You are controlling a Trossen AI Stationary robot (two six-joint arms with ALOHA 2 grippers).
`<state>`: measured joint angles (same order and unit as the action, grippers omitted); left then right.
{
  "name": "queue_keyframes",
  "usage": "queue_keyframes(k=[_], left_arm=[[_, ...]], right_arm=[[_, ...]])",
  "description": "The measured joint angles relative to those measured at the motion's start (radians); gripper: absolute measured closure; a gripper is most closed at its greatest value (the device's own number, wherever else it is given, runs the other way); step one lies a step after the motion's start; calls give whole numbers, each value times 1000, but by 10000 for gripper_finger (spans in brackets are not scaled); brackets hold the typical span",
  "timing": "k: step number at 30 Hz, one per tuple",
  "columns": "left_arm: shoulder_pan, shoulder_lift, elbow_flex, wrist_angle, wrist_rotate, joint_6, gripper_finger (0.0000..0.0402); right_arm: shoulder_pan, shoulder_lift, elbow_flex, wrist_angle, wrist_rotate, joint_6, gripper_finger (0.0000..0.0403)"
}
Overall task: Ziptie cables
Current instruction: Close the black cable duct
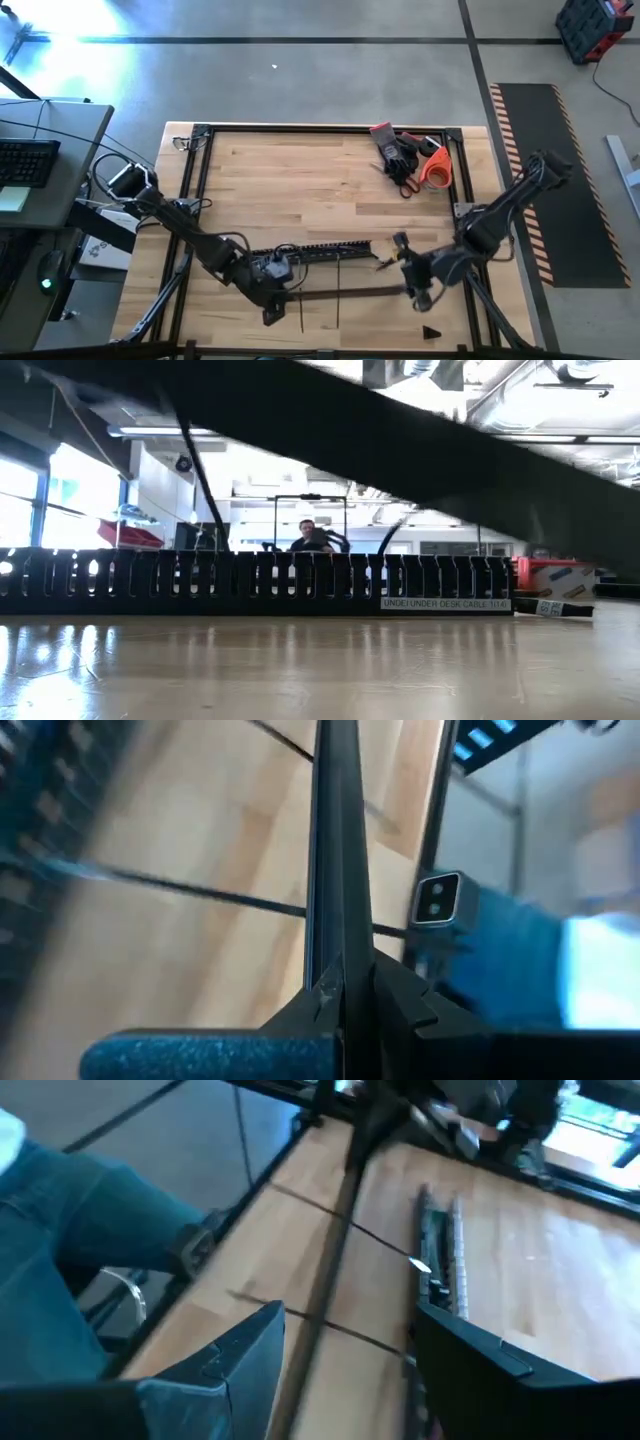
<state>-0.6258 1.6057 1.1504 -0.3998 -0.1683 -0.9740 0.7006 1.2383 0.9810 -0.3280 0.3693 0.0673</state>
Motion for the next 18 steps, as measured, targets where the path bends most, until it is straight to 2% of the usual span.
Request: queue_keyframes(k=[6, 10, 15, 18], left_arm=[[-14, 2, -303, 487, -12, -241, 401], [-17, 13, -481, 776, -60, -392, 401], [-27, 60, -566, 920, -82, -518, 401], [-28, 122, -574, 1018, -69, -551, 401]], right_arm=[[73, 112, 0, 24, 98, 86, 214], [79, 215, 0, 51, 100, 108, 218], [47, 395, 0, 225, 94, 30, 218], [18, 520, 0, 407, 94, -112, 218]])
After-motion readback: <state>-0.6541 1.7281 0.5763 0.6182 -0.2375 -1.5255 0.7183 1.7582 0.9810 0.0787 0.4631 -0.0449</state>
